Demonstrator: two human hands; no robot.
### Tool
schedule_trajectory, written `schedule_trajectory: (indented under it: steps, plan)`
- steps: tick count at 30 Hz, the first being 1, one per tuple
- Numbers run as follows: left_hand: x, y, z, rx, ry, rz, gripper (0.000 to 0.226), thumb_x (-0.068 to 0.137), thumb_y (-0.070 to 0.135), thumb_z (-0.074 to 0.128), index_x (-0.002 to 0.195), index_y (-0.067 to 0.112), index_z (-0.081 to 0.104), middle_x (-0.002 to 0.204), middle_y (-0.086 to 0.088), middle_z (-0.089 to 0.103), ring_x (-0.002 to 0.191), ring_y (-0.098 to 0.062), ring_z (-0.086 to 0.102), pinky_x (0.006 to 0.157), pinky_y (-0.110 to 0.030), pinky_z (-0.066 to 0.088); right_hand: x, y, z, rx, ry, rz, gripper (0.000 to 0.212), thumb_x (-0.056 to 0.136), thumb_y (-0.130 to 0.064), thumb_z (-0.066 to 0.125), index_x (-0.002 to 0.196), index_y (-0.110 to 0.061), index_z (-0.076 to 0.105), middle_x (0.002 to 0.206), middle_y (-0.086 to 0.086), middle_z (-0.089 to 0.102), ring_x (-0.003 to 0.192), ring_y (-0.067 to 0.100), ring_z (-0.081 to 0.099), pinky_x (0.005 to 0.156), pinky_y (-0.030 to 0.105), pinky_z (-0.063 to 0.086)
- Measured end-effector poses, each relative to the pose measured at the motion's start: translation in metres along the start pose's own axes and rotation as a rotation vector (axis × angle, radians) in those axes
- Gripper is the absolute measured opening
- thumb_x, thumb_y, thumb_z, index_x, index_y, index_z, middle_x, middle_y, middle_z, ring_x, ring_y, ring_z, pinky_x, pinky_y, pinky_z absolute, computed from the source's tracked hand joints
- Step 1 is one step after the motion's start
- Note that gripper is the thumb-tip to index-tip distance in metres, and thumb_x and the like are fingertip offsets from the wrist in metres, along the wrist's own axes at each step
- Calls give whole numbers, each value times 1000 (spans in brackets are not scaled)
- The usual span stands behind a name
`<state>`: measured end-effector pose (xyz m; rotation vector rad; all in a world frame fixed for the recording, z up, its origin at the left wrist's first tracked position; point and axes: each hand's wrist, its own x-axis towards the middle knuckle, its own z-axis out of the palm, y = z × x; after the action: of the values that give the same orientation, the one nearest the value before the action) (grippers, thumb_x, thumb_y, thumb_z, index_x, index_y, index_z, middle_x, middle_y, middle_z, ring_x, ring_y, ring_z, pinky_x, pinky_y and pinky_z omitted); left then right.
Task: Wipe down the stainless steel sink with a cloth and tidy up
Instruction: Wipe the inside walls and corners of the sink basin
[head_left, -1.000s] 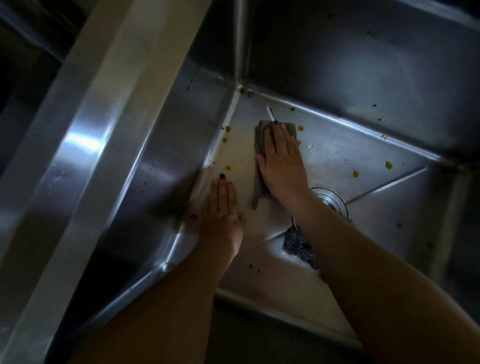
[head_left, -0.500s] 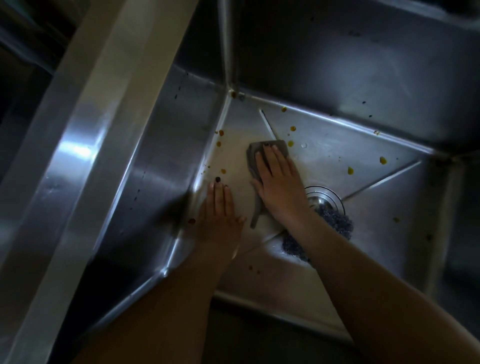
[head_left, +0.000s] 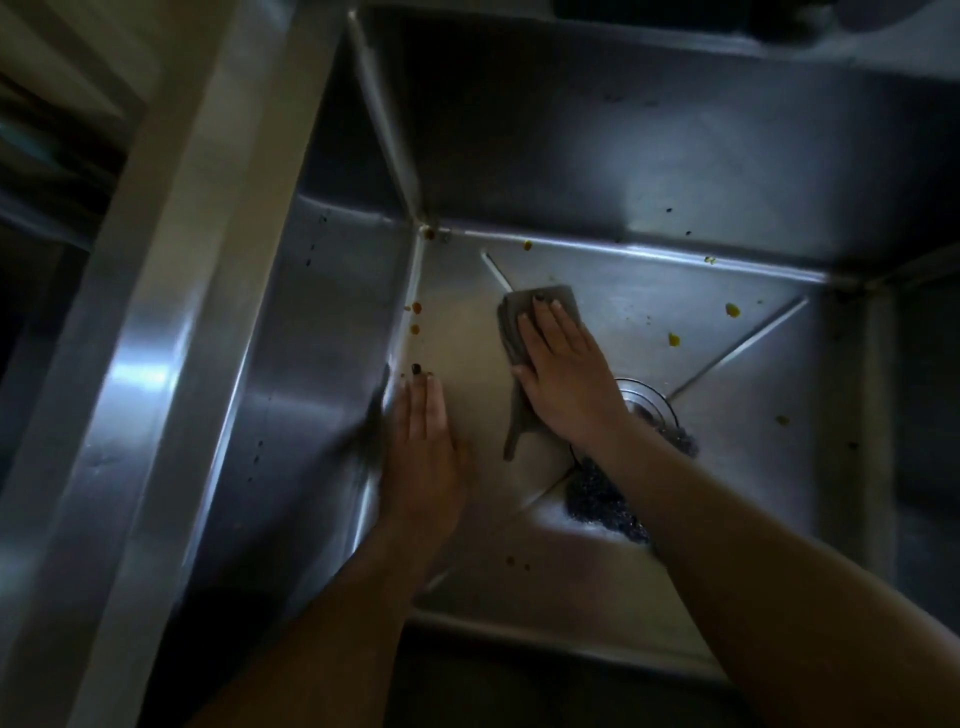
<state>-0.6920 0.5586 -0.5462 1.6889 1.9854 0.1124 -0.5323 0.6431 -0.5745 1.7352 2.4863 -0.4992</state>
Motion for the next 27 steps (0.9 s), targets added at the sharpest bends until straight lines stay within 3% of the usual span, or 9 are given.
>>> schedule_trajectory:
  steps: [8, 12, 17, 22, 27]
  plan:
    - [85, 35, -6, 79, -118, 127, 55, 99, 6, 25, 145, 6, -4, 155, -8, -10, 142, -17, -10, 105, -19, -12, -11, -3, 7, 65, -3, 78, 57, 100, -31, 30, 149, -12, 8, 157, 13, 2, 145, 27, -4, 117, 37, 0]
    - [97, 34, 1, 143, -252, 131, 57, 99, 12, 26, 145, 6, -7, 153, -8, -19, 140, -18, -16, 105, -21, -11, -6, -5, 10, 55, -5, 98, 58, 99, -31, 29, 149, -15, 3, 158, 11, -1, 145, 27, -6, 116, 38, -2]
    - [96, 36, -3, 22, -270, 123, 52, 100, 16, 17, 145, 7, -6, 154, -7, -15, 141, -16, -14, 105, -19, -13, 26, -7, 0, 27, 37, 106, 61, 98, -29, 36, 149, -14, 6, 158, 11, 3, 145, 26, -2, 117, 41, 3]
    - [96, 34, -2, 185, -295, 184, 56, 98, 15, 22, 143, -2, -7, 152, -20, -15, 140, -29, -15, 111, -28, -10, 60, 0, -11, -63, 80, 98, 56, 100, -32, 27, 149, -15, 6, 158, 8, 6, 145, 23, 2, 116, 38, 4]
    - [95, 37, -5, 186, -314, 170, 55, 98, 12, 20, 143, -1, -8, 152, -18, -17, 140, -26, -17, 111, -27, -9, 57, -1, -10, -38, 81, 174, 56, 100, -29, 28, 149, -16, 4, 158, 6, 4, 145, 21, 1, 117, 39, 3]
